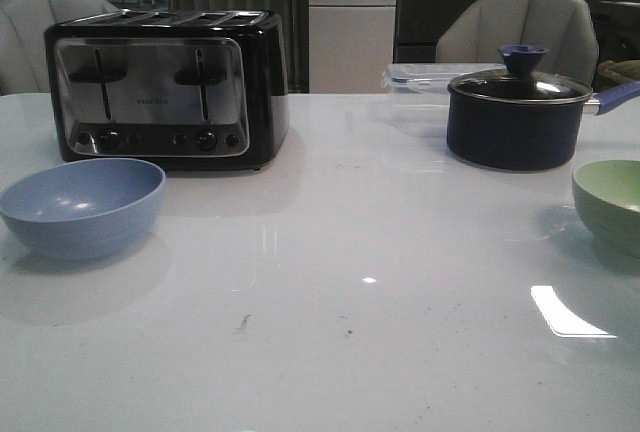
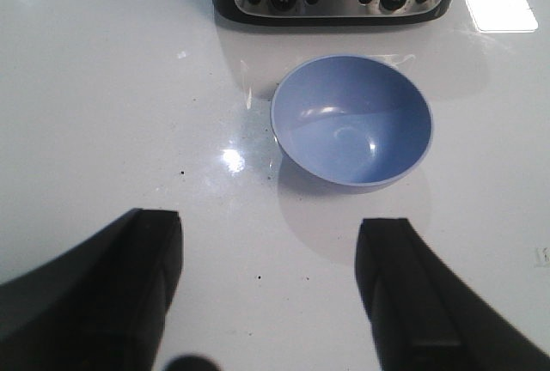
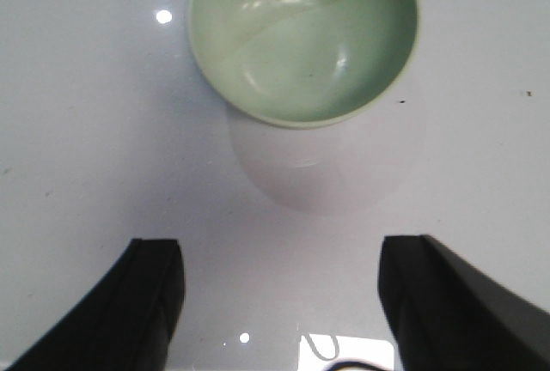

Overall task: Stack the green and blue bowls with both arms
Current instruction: 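Lower the right gripper to the rim of the pale green bowl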

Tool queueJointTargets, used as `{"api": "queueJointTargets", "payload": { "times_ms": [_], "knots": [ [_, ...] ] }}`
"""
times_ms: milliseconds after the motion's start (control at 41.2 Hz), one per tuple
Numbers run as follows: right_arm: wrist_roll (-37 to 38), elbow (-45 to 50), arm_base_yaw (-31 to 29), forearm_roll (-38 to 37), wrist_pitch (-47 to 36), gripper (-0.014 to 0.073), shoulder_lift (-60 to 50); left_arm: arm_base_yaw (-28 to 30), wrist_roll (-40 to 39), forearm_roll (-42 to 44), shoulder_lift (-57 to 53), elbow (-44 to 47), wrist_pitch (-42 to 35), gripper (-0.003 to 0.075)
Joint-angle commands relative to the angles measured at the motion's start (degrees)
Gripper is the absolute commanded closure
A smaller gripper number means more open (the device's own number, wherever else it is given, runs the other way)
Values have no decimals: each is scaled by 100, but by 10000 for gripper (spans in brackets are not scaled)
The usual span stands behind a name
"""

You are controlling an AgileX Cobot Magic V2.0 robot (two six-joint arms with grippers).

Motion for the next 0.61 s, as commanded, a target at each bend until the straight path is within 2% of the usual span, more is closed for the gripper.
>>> {"api": "queueJointTargets", "payload": {
  "times_ms": [0,218,437,582],
  "knots": [
    [-30,-546,-385,25,-73,13,382,15,6,-6,8,-165,-466,251],
    [-169,-1310,-1027,136,292,36,1502,15,6,-6,8,-165,-456,264],
    [-1165,-1945,-1531,1306,356,118,2720,15,6,-6,8,-165,-444,264],
    [-1308,-2309,-1568,1398,326,127,3358,15,6,-6,8,-165,-444,264]
  ]
}}
